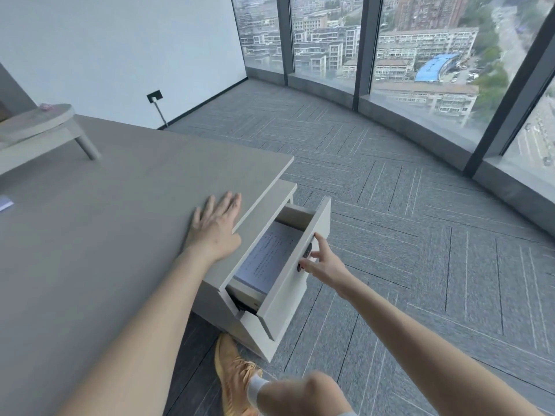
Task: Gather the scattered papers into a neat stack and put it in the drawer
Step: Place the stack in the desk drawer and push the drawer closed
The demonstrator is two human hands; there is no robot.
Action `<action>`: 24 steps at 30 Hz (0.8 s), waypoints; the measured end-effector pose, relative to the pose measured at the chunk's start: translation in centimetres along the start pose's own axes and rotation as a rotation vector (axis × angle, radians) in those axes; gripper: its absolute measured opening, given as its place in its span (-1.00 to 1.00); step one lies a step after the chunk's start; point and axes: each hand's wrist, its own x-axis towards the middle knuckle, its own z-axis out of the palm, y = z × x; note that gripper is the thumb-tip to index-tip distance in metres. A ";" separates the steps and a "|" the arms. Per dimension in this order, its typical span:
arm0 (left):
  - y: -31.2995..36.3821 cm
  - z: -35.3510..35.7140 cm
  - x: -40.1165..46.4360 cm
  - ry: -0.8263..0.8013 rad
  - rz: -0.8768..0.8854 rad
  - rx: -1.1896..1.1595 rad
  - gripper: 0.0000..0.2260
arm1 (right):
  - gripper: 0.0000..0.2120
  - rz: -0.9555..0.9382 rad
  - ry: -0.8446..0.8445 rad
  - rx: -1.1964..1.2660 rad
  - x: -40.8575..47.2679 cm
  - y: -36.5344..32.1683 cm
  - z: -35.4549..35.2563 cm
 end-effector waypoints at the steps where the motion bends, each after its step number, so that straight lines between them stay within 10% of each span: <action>1: 0.0 -0.1 0.0 -0.004 0.000 -0.010 -0.19 | -0.14 -0.006 -0.002 0.008 0.3 -0.2 0.4; 24: 0.1 -0.3 -0.1 0.015 0.006 -0.055 -0.16 | 0.01 -0.036 0.050 0.150 5.8 -3.3 6.7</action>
